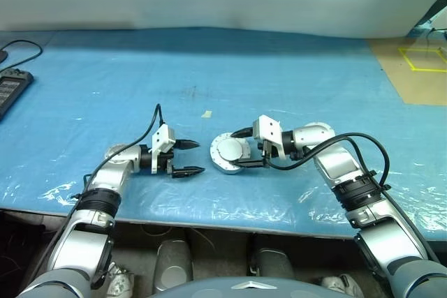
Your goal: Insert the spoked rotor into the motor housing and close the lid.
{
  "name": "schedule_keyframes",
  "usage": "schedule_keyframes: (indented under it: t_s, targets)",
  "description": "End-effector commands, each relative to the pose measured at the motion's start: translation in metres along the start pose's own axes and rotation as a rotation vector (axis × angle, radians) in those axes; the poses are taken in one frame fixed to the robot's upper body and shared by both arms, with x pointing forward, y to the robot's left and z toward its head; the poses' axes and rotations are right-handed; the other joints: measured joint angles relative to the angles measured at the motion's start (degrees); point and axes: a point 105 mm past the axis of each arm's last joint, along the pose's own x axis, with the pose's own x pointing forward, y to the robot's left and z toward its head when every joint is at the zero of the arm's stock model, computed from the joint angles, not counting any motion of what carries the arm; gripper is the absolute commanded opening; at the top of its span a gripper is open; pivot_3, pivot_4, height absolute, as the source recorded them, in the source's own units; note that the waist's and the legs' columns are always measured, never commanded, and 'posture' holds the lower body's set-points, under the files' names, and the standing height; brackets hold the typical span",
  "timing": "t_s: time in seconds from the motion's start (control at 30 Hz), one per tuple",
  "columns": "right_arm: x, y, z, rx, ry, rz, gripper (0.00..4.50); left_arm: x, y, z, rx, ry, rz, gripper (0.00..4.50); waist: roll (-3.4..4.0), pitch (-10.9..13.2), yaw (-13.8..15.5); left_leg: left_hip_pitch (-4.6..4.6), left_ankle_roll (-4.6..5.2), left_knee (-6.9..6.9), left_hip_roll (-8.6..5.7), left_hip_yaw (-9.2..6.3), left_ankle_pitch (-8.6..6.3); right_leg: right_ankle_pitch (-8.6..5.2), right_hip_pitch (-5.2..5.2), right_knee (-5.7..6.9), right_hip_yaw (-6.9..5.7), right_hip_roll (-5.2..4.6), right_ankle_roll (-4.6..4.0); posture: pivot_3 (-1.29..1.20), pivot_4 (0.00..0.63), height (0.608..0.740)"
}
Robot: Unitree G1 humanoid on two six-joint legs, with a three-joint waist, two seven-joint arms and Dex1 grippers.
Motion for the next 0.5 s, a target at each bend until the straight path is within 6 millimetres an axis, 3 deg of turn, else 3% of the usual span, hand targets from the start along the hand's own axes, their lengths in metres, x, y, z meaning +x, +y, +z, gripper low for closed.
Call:
schedule_keyframes:
  t_s: [0.03,0.17,0.5]
  targets:
    - [-0.003,0.000,-0.018,0.020,0.082,-0.023,3.87,0.000,0.004,0.009,0.012,-0.031,0.024,4.50,0.00,0.0,0.0,0.00,0.00,0.00,0.00,0.00,0.00,0.00,0.00,0.00,0.00,0.00,0.00,0.00,0.150,0.740]
    - [-0.002,0.001,-0.018,0.023,0.080,-0.022,3.87,0.000,0.011,0.022,-0.029,-0.092,0.039,4.50,0.00,0.0,0.0,0.00,0.00,0.00,0.01,0.00,0.00,0.00,0.00,0.00,-0.01,0.00,0.00,0.00,0.150,0.740]
    - [-0.002,0.000,-0.018,0.028,0.078,-0.037,3.84,0.008,0.009,0.047,-0.023,-0.178,-0.004,1.18,0.00,0.0,0.0,0.00,0.02,0.00,0.00,0.00,-0.01,0.00,0.00,-0.01,0.00,0.00,0.00,0.00,0.150,0.740]
